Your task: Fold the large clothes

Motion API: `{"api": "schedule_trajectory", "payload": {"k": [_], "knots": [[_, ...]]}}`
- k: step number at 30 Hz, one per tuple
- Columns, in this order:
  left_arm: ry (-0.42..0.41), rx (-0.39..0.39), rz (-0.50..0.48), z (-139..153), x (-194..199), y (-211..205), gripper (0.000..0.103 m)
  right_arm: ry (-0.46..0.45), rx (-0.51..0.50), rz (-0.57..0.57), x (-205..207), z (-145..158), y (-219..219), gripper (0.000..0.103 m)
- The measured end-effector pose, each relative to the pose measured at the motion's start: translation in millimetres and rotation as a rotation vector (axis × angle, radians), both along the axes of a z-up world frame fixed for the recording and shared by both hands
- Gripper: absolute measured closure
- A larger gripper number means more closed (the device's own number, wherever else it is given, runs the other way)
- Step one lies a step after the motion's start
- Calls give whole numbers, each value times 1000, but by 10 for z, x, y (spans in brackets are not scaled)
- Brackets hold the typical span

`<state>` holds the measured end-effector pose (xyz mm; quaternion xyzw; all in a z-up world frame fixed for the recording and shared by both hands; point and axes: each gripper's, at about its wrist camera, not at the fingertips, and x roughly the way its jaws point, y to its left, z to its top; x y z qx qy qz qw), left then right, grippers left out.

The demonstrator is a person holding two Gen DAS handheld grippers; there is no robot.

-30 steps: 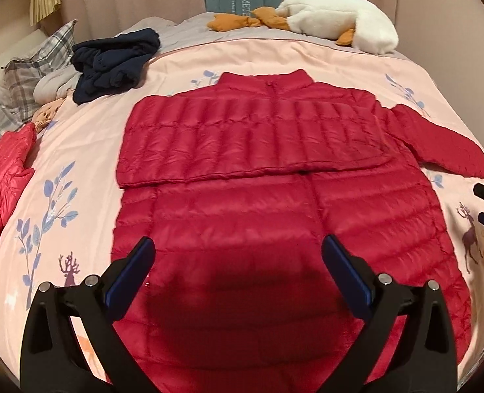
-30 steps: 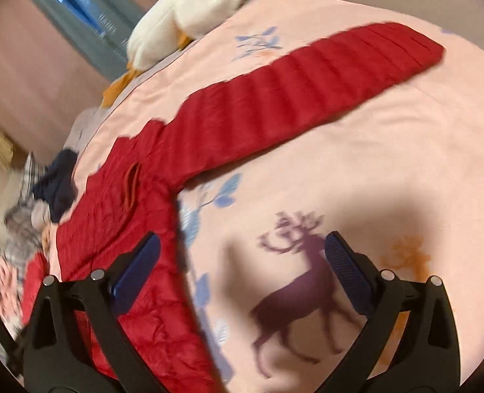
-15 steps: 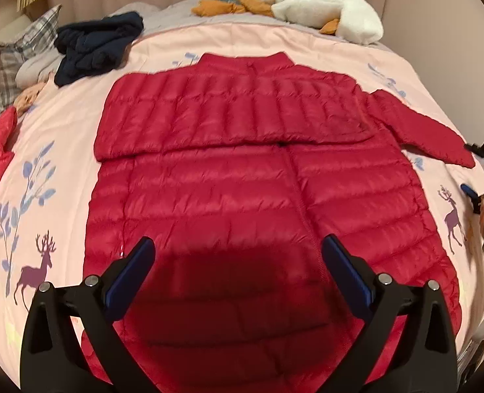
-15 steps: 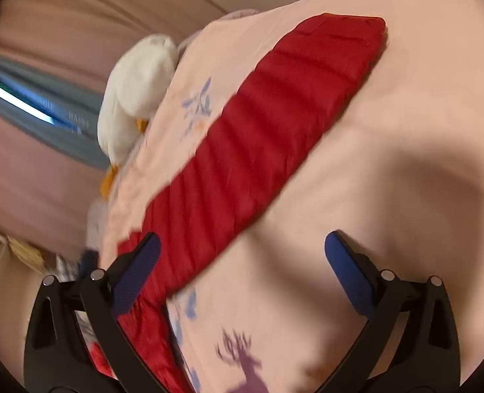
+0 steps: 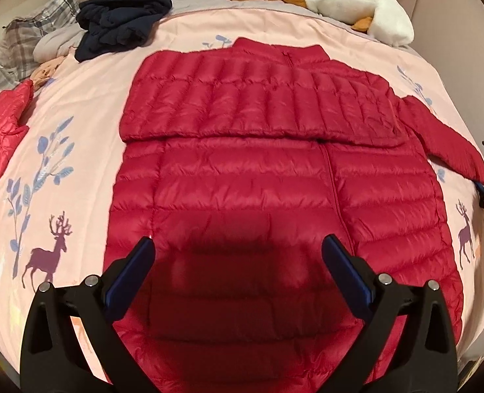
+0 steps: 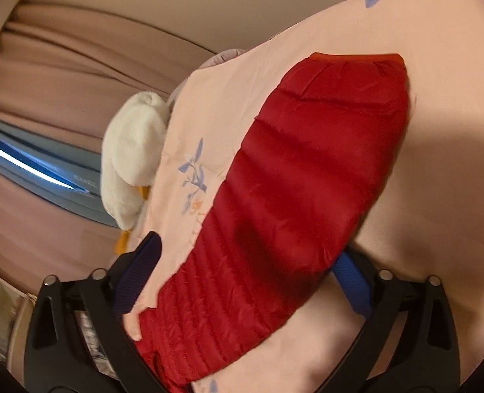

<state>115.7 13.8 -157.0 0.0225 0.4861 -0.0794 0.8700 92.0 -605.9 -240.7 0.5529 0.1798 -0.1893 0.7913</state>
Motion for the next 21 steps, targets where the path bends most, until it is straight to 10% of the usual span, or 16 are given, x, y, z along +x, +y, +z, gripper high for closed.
{"api": "schedule_trajectory", "payload": {"k": [2,5,14,21], "knots": [[3,-11,1,29,3,-10,1,73,-14,-2,26,-27,-17,53],[5,-27,0,53,-16,-26,1,123,30,-29,-41,-126,-89,84],[84,-154,28,-26,-36,134,1,91,-352,83,98,783,467,96],[115,-206,38,-80,-80,144,1,17,-833,477,500,1596,2052,92]]}}
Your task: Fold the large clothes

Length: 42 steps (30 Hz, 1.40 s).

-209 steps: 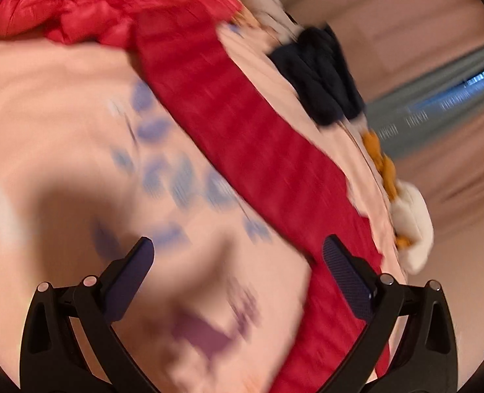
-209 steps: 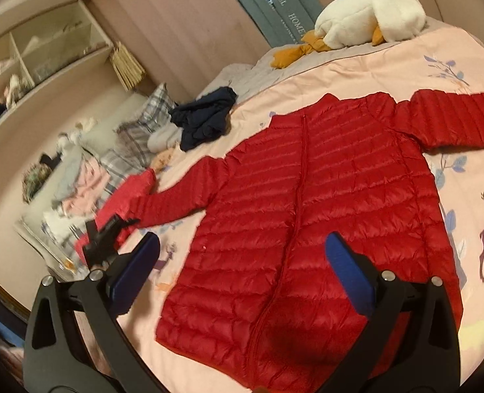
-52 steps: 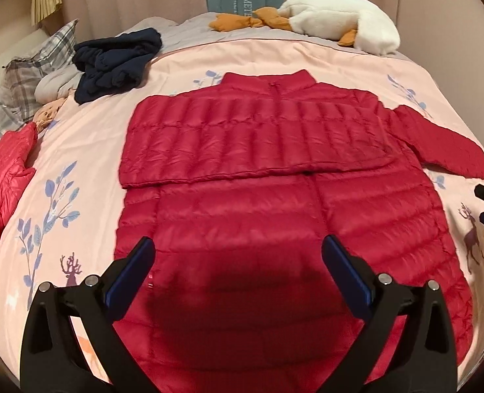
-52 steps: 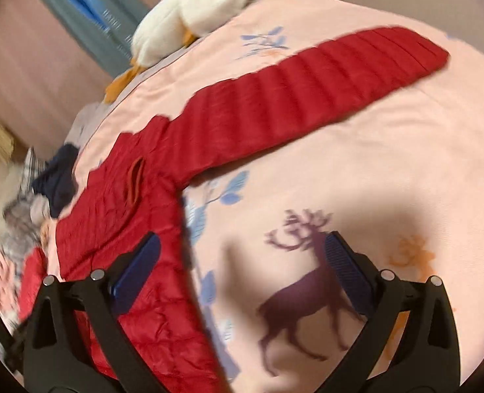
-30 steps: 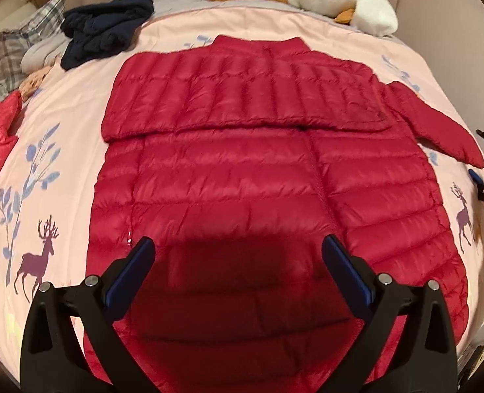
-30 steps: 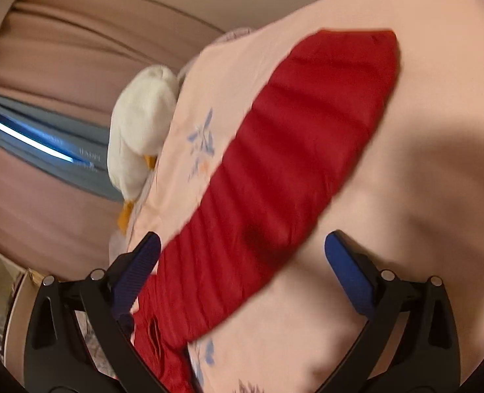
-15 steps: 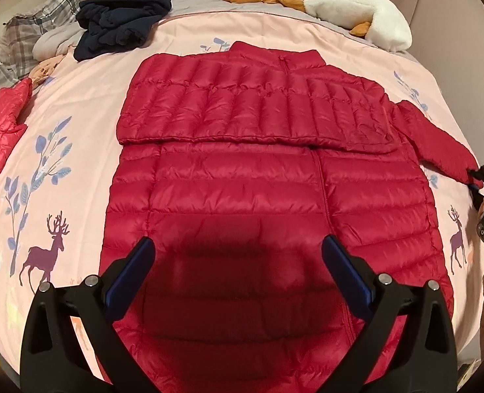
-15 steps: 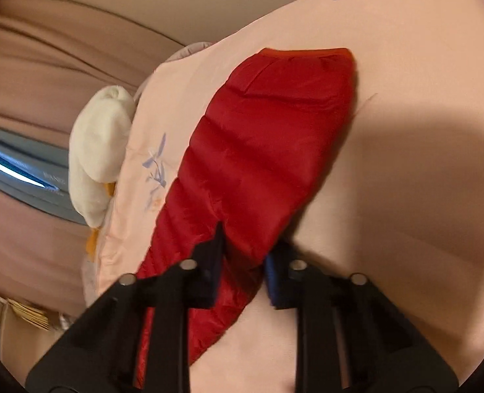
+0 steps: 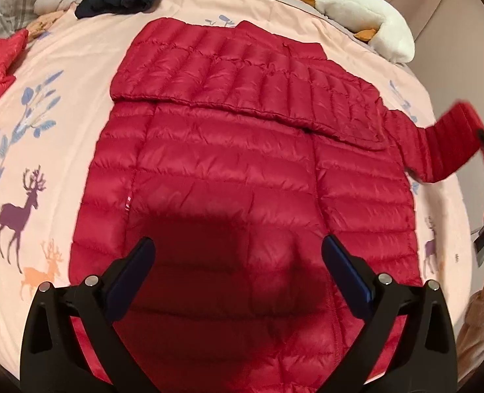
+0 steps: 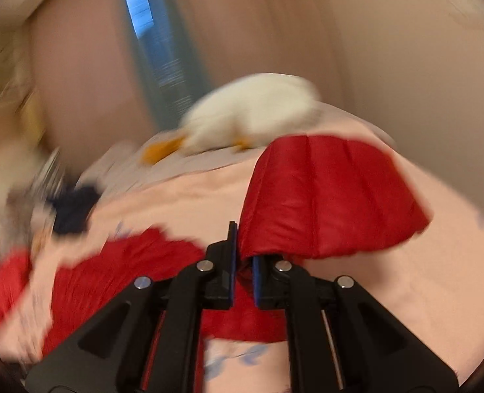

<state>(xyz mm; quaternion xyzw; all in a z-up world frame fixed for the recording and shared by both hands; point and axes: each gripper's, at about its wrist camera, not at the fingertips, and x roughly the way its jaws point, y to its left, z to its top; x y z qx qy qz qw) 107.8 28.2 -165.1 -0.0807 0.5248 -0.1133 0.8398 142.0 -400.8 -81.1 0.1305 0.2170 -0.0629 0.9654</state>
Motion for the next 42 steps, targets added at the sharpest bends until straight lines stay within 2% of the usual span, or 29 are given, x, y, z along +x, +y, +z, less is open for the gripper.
{"api": "schedule_trajectory", "payload": {"k": [3,5,6,11,13,18,22,25,28,33,35,37,39,42], "knots": [[12,-64,-3,17,-5,41,1,34,-178,165,120,-15,784,85],[28,-118,3,4,10,102,1,64,-291,263,177,-142,1297,75],[33,-134,12,-8,19,132,1,94,-342,315,221,-259,1545,74],[55,-209,54,-61,70,318,1,231,-403,457,293,-761,2102,42],[59,-248,56,-73,103,376,1,242,-413,475,245,-836,2152,40],[75,-360,48,-121,312,388,1,212,-303,442,-52,-746,1964,31],[56,-442,6,-42,656,164,1,186,-191,392,-417,-647,1741,28],[39,-464,-35,29,905,-91,1,168,-115,354,-580,-638,1596,25],[18,-416,-50,53,1126,-333,2,165,-59,334,-707,-673,1493,24],[29,-311,-56,-49,1422,-633,24,192,-34,300,-856,-769,1365,24],[60,-287,-46,-142,1529,-729,47,202,-23,285,-899,-801,1309,24],[60,-263,-41,-180,1579,-781,58,213,4,271,-944,-839,1236,24],[56,-265,-43,-200,1590,-805,90,215,26,262,-966,-862,1175,24],[38,-269,-54,-160,1548,-794,96,215,27,239,-1005,-861,1122,24]]}}
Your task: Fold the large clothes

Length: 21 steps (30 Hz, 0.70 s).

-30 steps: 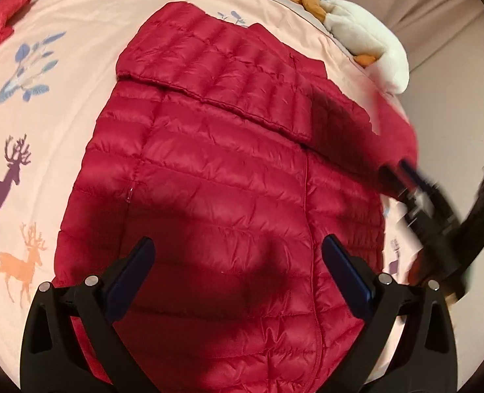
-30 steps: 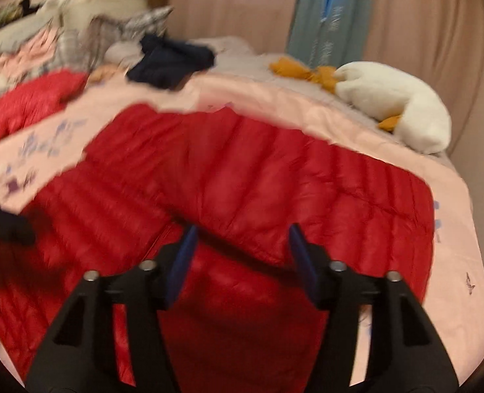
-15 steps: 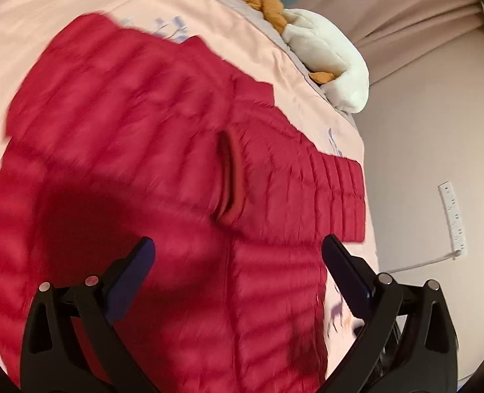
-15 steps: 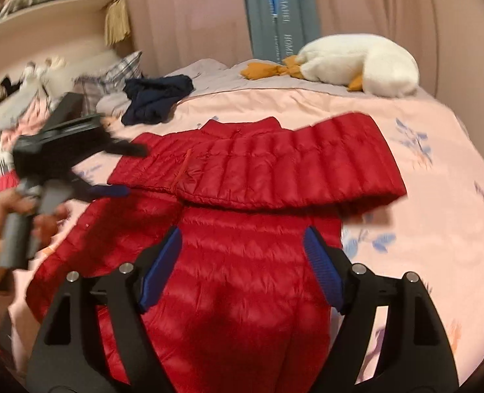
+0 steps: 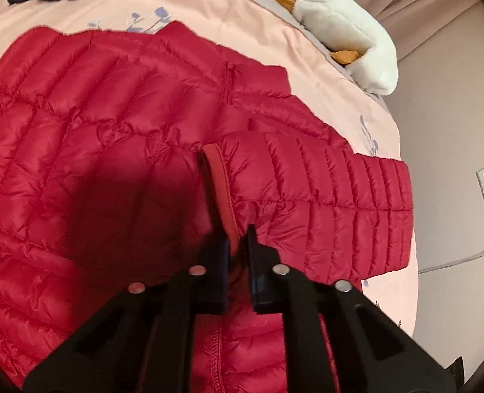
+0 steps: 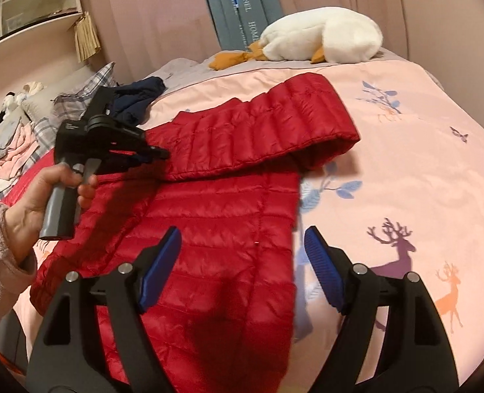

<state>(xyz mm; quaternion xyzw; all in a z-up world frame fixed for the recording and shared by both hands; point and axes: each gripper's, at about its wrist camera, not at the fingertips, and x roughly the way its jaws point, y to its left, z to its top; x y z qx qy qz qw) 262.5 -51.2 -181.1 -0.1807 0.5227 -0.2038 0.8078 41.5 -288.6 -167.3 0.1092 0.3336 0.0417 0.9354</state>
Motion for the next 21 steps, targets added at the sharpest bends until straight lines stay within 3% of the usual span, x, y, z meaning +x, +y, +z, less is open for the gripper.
{"api": "schedule_trajectory", "payload": {"k": [3,6,12,15,21], "knots": [[-65,-11,23,244,-38,40,96,-5,5,-7,-32,28,-16,24],[-178,-37,72,674,-88,268,96,-17,7,-5,-53,63,3,24],[-331,21,187,1217,-201,846,100,-27,6,16,-73,108,71,24],[-332,69,246,1214,-195,1161,100,-25,6,23,-77,112,111,24],[-213,161,315,746,-158,1589,100,-6,17,38,-34,85,174,24]]}}
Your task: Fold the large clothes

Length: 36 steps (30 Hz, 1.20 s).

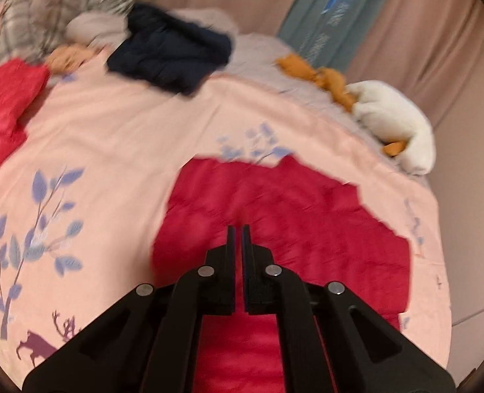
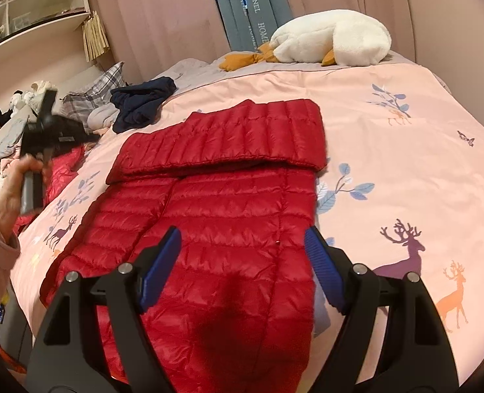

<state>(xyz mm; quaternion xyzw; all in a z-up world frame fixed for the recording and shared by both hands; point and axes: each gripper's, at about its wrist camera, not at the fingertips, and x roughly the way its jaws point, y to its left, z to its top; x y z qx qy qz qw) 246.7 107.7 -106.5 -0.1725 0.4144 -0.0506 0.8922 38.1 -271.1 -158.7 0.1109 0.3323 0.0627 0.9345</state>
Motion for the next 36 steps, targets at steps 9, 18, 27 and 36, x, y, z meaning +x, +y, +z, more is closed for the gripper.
{"api": "schedule_trajectory", "payload": {"k": [9,18,27,36], "knots": [[51,-110,-100,-314,71,-161,40,35,-13,-7,66,-64,79,22],[171,15,-131,-757,433,-550,69,48,-34,6,79,-93,141,22],[93,157,-60,-569,320,-469,94,53,-19,-13,85,-109,83,22],[110,210,-73,-632,173,-191,68,59,-7,3,140,-132,101,21]]}}
